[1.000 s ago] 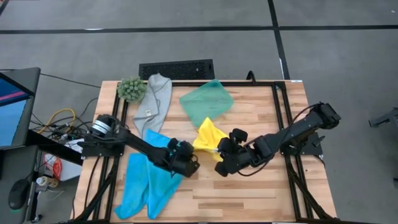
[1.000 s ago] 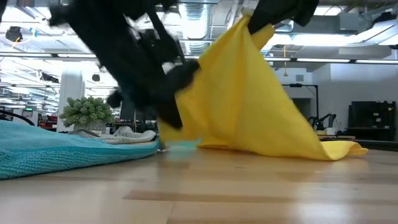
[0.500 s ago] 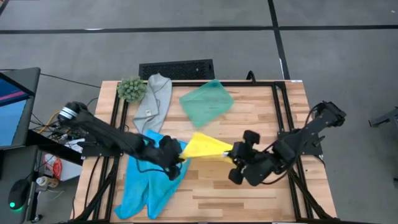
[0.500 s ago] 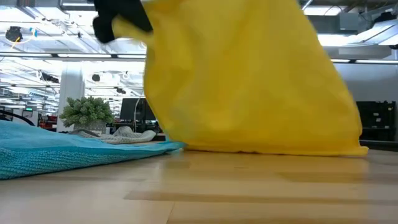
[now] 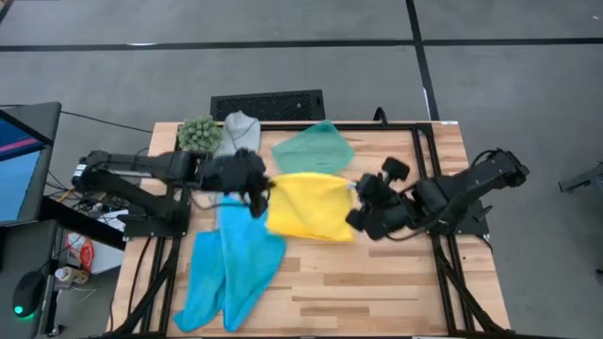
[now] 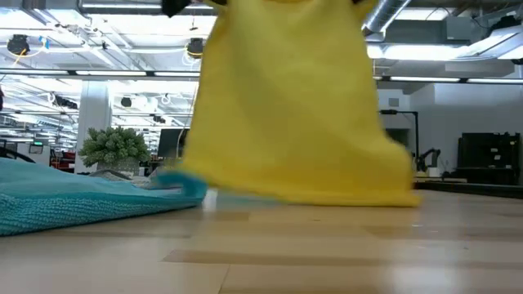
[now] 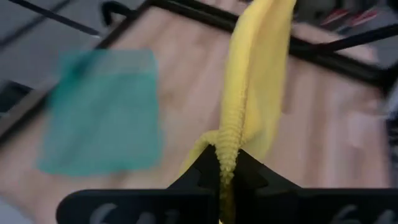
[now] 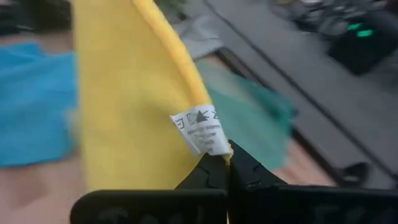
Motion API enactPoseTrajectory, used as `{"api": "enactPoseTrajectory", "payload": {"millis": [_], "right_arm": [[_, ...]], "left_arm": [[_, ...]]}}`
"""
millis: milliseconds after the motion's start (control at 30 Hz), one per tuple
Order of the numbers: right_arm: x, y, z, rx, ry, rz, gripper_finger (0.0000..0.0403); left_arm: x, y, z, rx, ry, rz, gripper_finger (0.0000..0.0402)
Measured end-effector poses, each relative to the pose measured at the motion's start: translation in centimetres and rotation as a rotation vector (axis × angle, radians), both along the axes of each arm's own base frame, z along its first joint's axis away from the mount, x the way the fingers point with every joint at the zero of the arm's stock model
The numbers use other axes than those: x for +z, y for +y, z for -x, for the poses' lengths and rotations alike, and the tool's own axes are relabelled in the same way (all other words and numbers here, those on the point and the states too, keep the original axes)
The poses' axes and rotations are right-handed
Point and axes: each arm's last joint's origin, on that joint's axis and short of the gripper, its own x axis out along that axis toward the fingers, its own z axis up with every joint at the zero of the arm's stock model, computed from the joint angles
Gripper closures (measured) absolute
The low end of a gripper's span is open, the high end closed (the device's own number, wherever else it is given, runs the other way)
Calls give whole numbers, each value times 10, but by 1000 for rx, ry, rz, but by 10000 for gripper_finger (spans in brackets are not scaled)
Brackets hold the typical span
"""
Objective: Fold microfiber towels
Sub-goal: Fold the yellow microfiber towel
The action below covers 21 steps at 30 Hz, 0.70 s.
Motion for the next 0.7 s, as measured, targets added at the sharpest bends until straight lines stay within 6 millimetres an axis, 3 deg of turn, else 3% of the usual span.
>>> {"api": "enactPoseTrajectory", "payload": {"millis": [233,400,533,700], "right_arm": [[1,-52,-6,-160,125,220,399],[15,-72,8,-241,116,297,399],[24,-66,23,-216,48,236,399],[26,-35,38,-104,-27,81,399]], "left_arm": [[33,54,-26,80,127,-219,402],[52,75,-39,80,190,-281,401],[61,68,-43,46,245,-247,401],[50,33,-43,-54,353,-182,401]]}}
